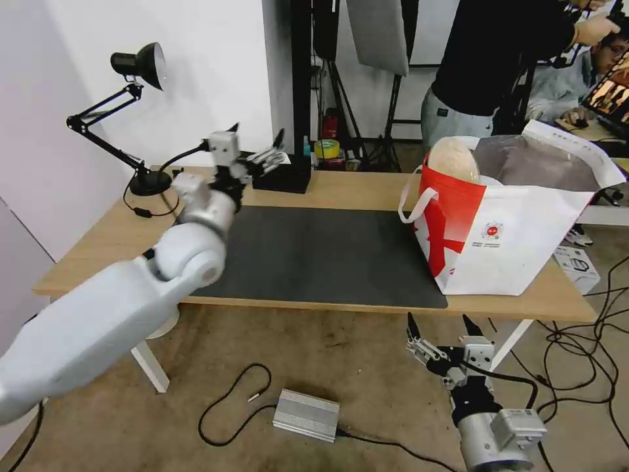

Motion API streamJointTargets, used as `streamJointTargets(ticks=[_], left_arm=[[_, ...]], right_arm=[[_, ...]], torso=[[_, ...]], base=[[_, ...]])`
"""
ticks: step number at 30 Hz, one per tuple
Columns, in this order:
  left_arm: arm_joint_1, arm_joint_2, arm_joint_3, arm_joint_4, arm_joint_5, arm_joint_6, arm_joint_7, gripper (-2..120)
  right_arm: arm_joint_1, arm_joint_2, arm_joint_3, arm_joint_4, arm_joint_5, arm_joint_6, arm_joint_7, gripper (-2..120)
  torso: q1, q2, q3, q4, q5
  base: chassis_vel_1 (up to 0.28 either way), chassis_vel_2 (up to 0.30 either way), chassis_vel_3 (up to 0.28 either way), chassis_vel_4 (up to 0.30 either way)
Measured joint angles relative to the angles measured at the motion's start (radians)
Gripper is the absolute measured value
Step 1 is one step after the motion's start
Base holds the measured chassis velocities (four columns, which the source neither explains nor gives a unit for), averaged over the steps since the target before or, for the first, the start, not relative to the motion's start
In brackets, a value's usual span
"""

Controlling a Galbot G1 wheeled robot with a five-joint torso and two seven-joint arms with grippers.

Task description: Pick up the trash from the table and place it into the takeout bag.

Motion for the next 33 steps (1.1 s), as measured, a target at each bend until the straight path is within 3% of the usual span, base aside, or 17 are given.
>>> streamJointTargets(ticks=[6,9,16,24,33], left_arm=[[0.168,0.037,-0.142,-0.068,0.051,-0.020,0.020,100],[0.325,0.052,-0.280,-0.129,0.095,-0.024,0.031,100],[0.537,0.053,-0.411,-0.194,0.168,-0.059,0.041,100],[0.738,-0.028,-0.532,-0.265,0.280,-0.069,0.057,100],[0.995,-0.187,-0.653,-0.331,0.447,-0.106,0.104,100]], right_arm=[[0.000,0.000,0.000,0.000,0.000,0.000,0.000,100],[0.000,0.000,0.000,0.000,0.000,0.000,0.000,100],[0.000,0.000,0.000,0.000,0.000,0.000,0.000,100],[0.000,0.000,0.000,0.000,0.000,0.000,0.000,100],[0.000,0.000,0.000,0.000,0.000,0.000,0.000,100]], torso=[[0.000,0.000,0.000,-0.0002,0.0001],[0.000,0.000,0.000,-0.0002,0.0002],[0.000,0.000,0.000,0.0000,0.0000],[0.000,0.000,0.000,-0.0002,0.0002],[0.000,0.000,0.000,0.0000,0.0002]], base=[[0.000,0.000,0.000,0.000],[0.000,0.000,0.000,0.000],[0.000,0.000,0.000,0.000],[0.000,0.000,0.000,0.000],[0.000,0.000,0.000,0.000]])
